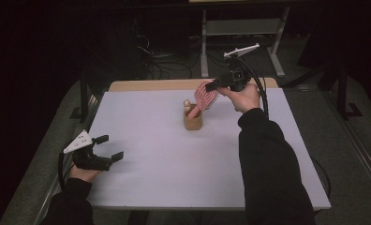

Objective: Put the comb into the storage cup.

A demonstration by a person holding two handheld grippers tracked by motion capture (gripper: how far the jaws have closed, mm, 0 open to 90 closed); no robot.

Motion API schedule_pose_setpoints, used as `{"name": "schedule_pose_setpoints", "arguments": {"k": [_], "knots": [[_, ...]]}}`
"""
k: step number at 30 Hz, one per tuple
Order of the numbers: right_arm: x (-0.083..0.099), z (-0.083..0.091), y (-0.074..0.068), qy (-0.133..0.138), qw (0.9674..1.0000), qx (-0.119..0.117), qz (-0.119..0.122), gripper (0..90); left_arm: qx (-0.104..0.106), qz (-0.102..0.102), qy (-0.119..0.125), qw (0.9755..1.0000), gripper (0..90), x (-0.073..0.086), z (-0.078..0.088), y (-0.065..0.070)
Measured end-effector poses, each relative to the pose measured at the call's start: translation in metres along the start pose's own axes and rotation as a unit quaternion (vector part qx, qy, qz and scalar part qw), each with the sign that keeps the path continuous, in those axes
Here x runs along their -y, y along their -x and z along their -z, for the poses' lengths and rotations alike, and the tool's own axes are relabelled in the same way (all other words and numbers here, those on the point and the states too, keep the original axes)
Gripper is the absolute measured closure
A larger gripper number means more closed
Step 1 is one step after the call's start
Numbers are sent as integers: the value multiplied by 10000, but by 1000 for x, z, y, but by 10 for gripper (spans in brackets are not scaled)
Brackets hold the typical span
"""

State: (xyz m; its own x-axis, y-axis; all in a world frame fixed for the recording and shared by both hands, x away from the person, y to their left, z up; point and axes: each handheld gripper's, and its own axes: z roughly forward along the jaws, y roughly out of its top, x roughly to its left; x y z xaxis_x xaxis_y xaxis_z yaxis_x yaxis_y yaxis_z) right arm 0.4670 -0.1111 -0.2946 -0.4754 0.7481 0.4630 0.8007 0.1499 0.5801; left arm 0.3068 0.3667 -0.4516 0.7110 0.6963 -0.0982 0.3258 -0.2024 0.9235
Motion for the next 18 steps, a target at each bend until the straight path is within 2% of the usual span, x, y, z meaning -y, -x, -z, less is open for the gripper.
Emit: {"name": "schedule_pose_setpoints", "arguments": {"k": [4,11,18], "knots": [[0,0,2,22,10000,25,-79,622,38,69,88,9999,0,0,1,0],[2,3,5,69,9999,73,-69,602,71,92,62,9999,0,0,-1,1],[4,8,10,71,9999,27,-68,533,107,119,80,9998,0,0,-1,2]]}}
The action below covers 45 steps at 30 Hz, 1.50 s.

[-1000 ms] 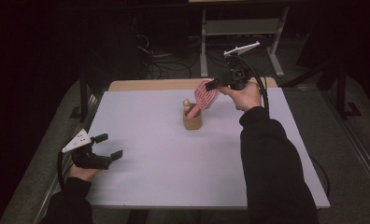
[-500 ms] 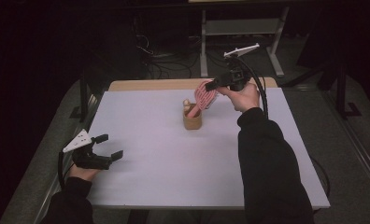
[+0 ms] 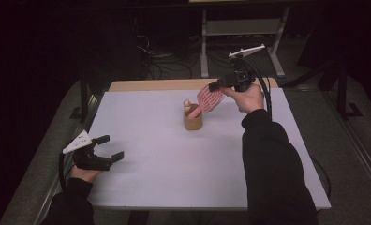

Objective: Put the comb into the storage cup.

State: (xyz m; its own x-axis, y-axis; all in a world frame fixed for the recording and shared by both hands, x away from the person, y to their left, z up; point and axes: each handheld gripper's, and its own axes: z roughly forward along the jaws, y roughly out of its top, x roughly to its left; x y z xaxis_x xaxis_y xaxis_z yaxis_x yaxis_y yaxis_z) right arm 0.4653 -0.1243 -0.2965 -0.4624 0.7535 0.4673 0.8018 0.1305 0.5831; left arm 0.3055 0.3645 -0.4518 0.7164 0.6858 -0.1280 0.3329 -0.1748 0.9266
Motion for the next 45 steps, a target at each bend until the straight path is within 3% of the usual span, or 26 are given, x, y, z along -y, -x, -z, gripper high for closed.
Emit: {"name": "schedule_pose_setpoints", "arguments": {"k": [5,7,10,16,17,18,20,23,25,33,45], "knots": [[4,3,5,4,10000,-2,-6,484,13,20,11,10000,0,0,0,0],[6,5,9,58,9998,-185,-69,461,37,54,39,10000,0,0,0,0],[7,6,12,120,9995,-272,-112,440,78,95,57,9999,0,0,0,0],[10,11,13,200,9997,-165,3,307,105,75,6,9999,0,0,-1,0],[11,11,12,245,9996,-72,110,231,118,89,-4,9999,0,0,-1,1],[11,11,12,245,9996,-72,110,231,118,89,-4,9999,0,0,-1,1],[12,12,10,352,9990,71,262,133,138,99,-31,9999,0,0,-1,0],[13,13,10,357,9987,135,328,106,141,101,-36,9998,0,0,-1,0],[13,15,8,327,9982,241,435,0,139,106,-27,9998,0,0,-1,0],[16,25,10,487,9972,246,509,0,162,108,-29,9998,0,0,-1,1],[26,40,23,596,9967,277,484,0,146,139,-14,9998,0,1,-2,0]]}}
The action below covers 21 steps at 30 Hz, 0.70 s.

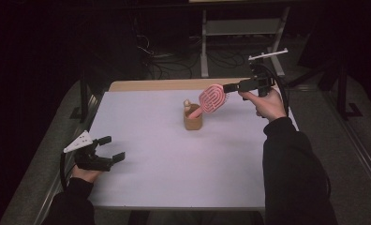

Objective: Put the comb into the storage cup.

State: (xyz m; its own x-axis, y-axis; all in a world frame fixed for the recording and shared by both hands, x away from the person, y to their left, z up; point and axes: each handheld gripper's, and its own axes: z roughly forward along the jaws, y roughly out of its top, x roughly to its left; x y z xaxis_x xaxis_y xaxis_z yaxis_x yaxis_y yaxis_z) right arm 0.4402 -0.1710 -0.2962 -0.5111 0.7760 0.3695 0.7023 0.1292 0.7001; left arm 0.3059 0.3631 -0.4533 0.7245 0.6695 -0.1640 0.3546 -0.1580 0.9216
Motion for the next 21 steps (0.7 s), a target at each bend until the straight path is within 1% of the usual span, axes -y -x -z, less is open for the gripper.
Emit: {"name": "schedule_pose_setpoints", "arguments": {"k": [8,11,13,21], "knots": [[7,9,8,37,10000,-3,-32,0,-15,-8,9,10000,0,0,0,0],[10,11,10,34,10000,32,-25,0,-18,-11,14,10000,0,0,1,0],[14,12,12,-15,10000,97,4,0,-22,-7,13,10000,0,0,1,0],[24,14,17,-36,9999,148,36,0,-16,1,0,10000,0,1,1,0]]}}
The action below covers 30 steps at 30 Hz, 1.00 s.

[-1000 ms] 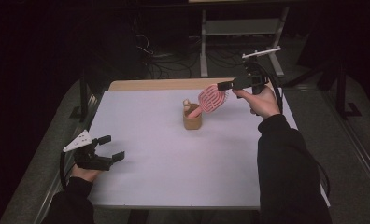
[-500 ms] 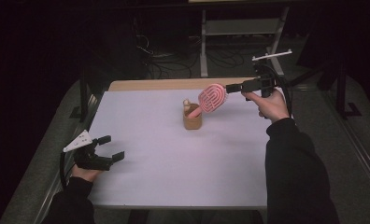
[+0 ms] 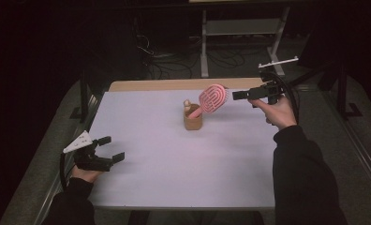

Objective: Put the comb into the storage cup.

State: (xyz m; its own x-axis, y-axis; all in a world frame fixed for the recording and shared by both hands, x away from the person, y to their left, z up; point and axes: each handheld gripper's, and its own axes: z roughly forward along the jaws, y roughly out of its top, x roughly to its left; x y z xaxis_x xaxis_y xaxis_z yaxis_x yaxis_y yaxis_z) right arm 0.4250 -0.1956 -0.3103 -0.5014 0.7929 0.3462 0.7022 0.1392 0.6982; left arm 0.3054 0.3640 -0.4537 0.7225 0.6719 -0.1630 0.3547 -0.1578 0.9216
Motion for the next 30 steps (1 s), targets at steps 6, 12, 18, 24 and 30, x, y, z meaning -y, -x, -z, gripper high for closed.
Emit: {"name": "schedule_pose_setpoints", "arguments": {"k": [6,12,18,24,30], "knots": [[10,1,5,31,10000,-31,35,0,-12,0,-6,10000,0,0,0,0],[22,3,14,66,10000,-15,8,0,-7,-19,-43,10000,0,1,0,0],[28,4,18,76,10000,-8,-12,0,-10,-12,-53,10000,0,1,-1,1],[38,5,21,81,10000,-31,9,0,-11,-13,-48,10000,0,1,0,0],[51,6,21,63,9999,-63,84,0,-15,-1,-53,10000,0,1,0,0]]}}
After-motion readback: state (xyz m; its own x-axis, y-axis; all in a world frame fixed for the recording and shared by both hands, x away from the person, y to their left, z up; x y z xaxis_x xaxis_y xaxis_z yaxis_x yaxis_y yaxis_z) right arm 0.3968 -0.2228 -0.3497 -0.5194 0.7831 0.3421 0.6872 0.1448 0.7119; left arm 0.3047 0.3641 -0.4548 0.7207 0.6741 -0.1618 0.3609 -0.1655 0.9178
